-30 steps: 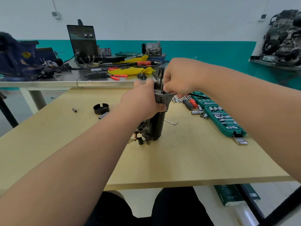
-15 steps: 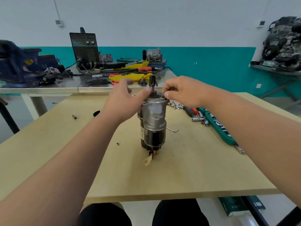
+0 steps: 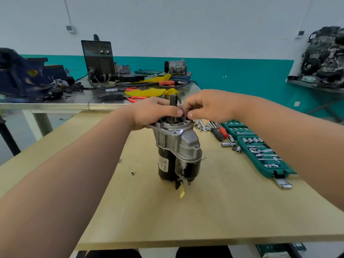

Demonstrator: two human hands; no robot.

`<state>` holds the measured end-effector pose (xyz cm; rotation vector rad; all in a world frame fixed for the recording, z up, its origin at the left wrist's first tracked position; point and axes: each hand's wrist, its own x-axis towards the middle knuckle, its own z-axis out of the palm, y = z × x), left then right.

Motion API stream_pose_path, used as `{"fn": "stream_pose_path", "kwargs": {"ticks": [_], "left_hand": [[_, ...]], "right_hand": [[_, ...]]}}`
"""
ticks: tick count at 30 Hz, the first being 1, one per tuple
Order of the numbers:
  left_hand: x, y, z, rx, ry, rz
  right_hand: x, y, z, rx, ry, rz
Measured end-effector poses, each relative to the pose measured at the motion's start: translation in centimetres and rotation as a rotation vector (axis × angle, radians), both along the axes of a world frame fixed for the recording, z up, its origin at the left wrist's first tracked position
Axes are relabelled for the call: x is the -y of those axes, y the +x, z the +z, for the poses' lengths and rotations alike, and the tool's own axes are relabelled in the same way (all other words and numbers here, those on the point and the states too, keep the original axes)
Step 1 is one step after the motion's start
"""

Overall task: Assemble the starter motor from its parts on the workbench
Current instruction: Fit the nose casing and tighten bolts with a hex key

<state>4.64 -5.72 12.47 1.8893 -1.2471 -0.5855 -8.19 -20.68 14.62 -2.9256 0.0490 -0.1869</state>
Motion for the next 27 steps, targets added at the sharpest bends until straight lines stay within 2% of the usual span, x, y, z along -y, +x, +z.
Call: {"fn": "stream_pose_path", "kwargs": {"ticks": [2,6,11,14,17,20,23,27], "left_hand": [[0.0,-0.1,-0.3,0.059,-0.015,0.039],[-0.2,-0.5,-0.4,0.074,-0.038,0.036],[0.8,-1.8,-0.9,0.25,-0.046,0.091],[1.0,-1.9,-1.4,0.223,-0.113,0.203],[0.6,-1.3,-1.6,0.227,-0.159,0.319],[0.2,-0.7,-1.8,0.207,-0.188,0.359],[-0.2,-0.1,-1.7,0.156,-0.201,0.389],[-0.8,0.5,-1.7,0.093,-0.21,0.412]], "right_hand": [[0.5,-0.1,0.5,0.042,0.021,-0.009],[0.8,-0.2,2.0,0.247,0.096,-0.052],[-1.5,-0.6,0.4,0.231,-0.034,-0.089],[-1.5,-2.8,-0.1,0.328,0.094,-0.144],[-3.1,-3.8,-1.1,0.318,0.16,-0.109],[-4.8,-2.7,-2.9,0.29,0.147,-0.115],[-5.3,-1.5,-3.7,0.371,0.14,-0.123],[-5.3,-0.4,-3.2,0.317,-0.039,-0.056]]}}
